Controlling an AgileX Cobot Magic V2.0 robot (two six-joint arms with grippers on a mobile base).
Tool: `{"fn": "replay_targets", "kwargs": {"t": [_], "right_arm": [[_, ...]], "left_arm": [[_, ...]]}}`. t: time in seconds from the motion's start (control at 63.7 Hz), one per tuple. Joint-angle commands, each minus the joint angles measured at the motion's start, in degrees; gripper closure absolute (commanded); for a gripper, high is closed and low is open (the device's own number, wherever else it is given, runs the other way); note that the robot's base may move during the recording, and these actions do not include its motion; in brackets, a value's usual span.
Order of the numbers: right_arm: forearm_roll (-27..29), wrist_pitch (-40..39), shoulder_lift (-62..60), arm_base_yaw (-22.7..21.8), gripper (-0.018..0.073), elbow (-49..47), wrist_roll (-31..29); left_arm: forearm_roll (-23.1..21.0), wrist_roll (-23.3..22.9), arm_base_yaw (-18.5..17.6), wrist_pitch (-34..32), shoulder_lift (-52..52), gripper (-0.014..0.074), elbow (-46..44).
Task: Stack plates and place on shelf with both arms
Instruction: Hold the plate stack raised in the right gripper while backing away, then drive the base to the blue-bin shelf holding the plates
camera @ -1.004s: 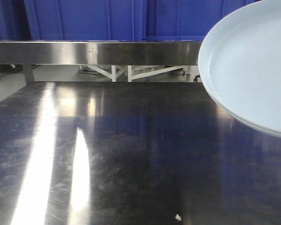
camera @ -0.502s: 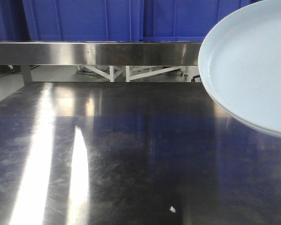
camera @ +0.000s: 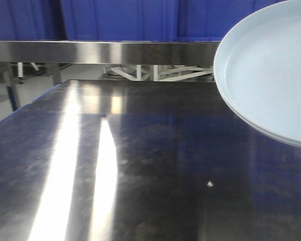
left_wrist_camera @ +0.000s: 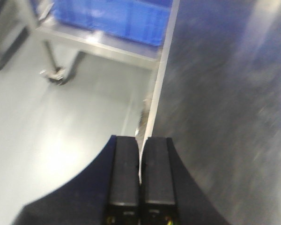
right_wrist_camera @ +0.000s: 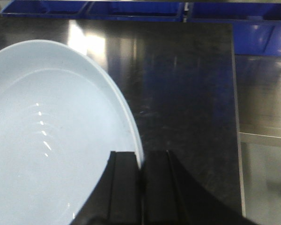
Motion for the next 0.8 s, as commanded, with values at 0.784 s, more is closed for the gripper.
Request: {"fn": "replay_targets", "kwargs": {"t": [0.784], "right_arm": [[-0.64,-5.23,-0.38,-0.16,0.0502,-1.77,-0.04]], "left_arm": [[-0.41,-0.34,-0.30,-4.06,-0.17,0.0514,-1.57]]}}
